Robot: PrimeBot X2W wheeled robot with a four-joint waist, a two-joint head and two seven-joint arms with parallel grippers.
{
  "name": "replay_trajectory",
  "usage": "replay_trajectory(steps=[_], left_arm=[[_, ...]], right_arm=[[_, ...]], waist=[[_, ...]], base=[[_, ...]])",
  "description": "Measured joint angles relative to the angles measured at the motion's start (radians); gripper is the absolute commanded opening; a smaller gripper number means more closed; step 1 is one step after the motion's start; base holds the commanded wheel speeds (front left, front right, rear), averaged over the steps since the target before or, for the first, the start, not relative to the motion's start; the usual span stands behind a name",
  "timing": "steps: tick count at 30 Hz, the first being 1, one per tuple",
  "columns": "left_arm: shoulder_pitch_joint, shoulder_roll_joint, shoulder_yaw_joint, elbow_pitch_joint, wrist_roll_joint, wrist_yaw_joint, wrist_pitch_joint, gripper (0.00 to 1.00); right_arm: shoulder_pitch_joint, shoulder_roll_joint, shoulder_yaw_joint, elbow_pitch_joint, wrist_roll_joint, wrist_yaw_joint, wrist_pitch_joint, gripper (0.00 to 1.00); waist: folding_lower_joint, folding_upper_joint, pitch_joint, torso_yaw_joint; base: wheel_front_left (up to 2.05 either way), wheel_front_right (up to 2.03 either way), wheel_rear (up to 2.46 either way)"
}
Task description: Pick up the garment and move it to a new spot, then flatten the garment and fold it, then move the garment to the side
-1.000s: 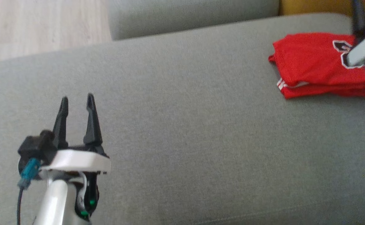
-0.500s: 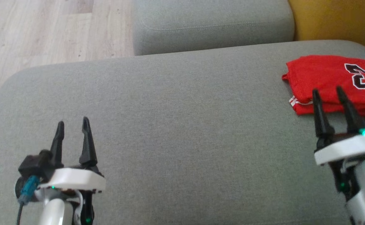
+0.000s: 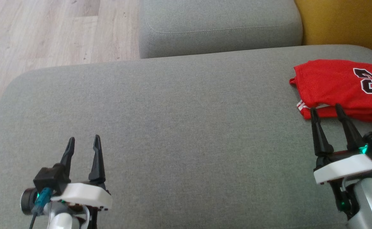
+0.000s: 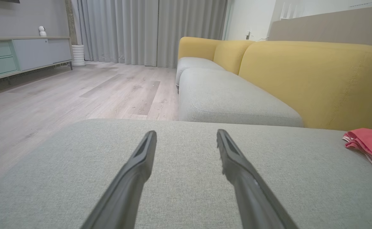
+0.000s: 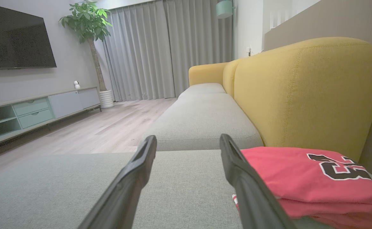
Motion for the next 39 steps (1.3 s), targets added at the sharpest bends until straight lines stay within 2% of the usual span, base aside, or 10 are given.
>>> replay_trajectory(steps=[24, 25, 31, 39], left_arm=[[-0.043, -0.005, 0.0, 0.048, 0.045, -0.019, 0.0, 1.0], [-0.043, -0.006, -0.001, 0.054, 0.045, -0.018, 0.0, 0.0], [0.033, -0.008, -0.004, 0.142, 0.037, -0.017, 0.01, 0.0], [0.035, -0.009, 0.0, 0.145, -0.059, -0.02, 0.032, 0.0]], right_arm=[[-0.002, 0.021, 0.023, 0.063, 0.002, 0.0, 0.0, 1.0], [-0.002, 0.022, 0.025, 0.066, 0.002, 0.0, 0.0, 0.0], [0.076, 0.046, 0.039, 0.143, 0.006, 0.0, 0.006, 0.0], [0.079, 0.054, 0.024, 0.136, 0.086, 0.0, 0.029, 0.0]], waist=[[0.0, 0.0, 0.004, -0.014], [0.0001, 0.0, 0.004, -0.015], [0.0, 0.0, 0.004, -0.015], [0.0, 0.0, 0.007, -0.014]], base=[[0.0, 0.0, 0.0], [0.0, 0.0, 0.0], [0.0, 0.0, 0.0], [0.0, 0.0, 0.0]])
